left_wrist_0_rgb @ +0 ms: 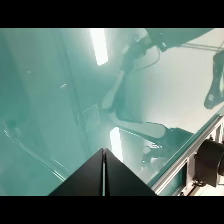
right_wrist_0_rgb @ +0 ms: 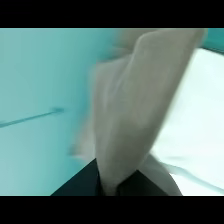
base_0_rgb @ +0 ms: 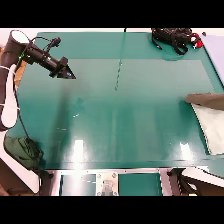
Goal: Fold the shirts.
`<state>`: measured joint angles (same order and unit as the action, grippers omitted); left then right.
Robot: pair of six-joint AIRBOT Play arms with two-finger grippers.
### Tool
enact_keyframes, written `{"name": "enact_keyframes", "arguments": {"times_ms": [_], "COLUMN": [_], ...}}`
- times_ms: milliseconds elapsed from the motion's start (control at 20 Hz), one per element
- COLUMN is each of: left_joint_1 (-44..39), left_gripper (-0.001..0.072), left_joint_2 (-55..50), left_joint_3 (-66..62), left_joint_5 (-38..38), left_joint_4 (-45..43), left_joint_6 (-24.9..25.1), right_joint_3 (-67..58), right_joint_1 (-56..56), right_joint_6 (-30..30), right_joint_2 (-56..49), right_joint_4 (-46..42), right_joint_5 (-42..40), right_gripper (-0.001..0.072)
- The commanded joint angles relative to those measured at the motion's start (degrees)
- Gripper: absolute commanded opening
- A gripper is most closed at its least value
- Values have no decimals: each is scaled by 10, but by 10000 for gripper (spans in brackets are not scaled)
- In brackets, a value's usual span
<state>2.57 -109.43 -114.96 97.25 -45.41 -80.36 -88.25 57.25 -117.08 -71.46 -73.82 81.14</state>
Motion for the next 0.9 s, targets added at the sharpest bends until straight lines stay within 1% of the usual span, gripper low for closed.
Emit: {"name": "enact_keyframes", "arguments": {"times_ms": [0, 150, 200, 250, 300, 350, 400, 450, 550, 600, 650, 700, 750, 850], "left_joint_1": [0, 0, 0, 0, 0, 0, 0, 0, 0, -2, -5, -11, -21, -53], "left_gripper": [28, 28, 28, 28, 28, 28, 27, 27, 26, 26, 26, 26, 26, 25], "left_joint_2": [0, 0, 0, 0, 0, 0, 1, 2, 9, 21, 37, 55, 74, 116], "left_joint_3": [1, 1, 1, 1, 1, 1, 1, 1, 0, 0, 0, 0, 0, 2], "left_joint_5": [8, 8, 8, 8, 8, 8, 8, 9, 7, 1, -8, -17, -19, -23], "left_joint_4": [9, 10, 10, 10, 11, 15, 27, 47, 92, 97, 91, 71, 40, -45], "left_joint_6": [5, 5, 5, 5, 5, 5, 8, 13, 14, 14, 14, 14, 13, 0], "right_joint_3": [81, 175, 214, 249, 280, 296, 294, 280, 229, 199, 173, 151, 138, 138], "right_joint_1": [23, 22, 22, 22, 23, 23, 22, 19, 4, -12, -32, -58, -87, -153], "right_joint_6": [-13, -8, -8, -8, 1, 31, 51, 54, 86, 98, 107, 124, 142, 157], "right_joint_2": [39, 40, 40, 40, 40, 39, 36, 34, 34, 34, 34, 34, 35, 35], "right_joint_4": [-114, -165, -181, -194, -205, -207, -207, -197, -142, -107, -75, -38, -10, 19], "right_joint_5": [30, 28, 17, 0, -15, -24, -25, -25, -28, -33, -39, -43, -48, -47], "right_gripper": [24, 24, 55, 269, 603, 624, 623, 623, 623, 622, 600, 348, 43, 24]}}
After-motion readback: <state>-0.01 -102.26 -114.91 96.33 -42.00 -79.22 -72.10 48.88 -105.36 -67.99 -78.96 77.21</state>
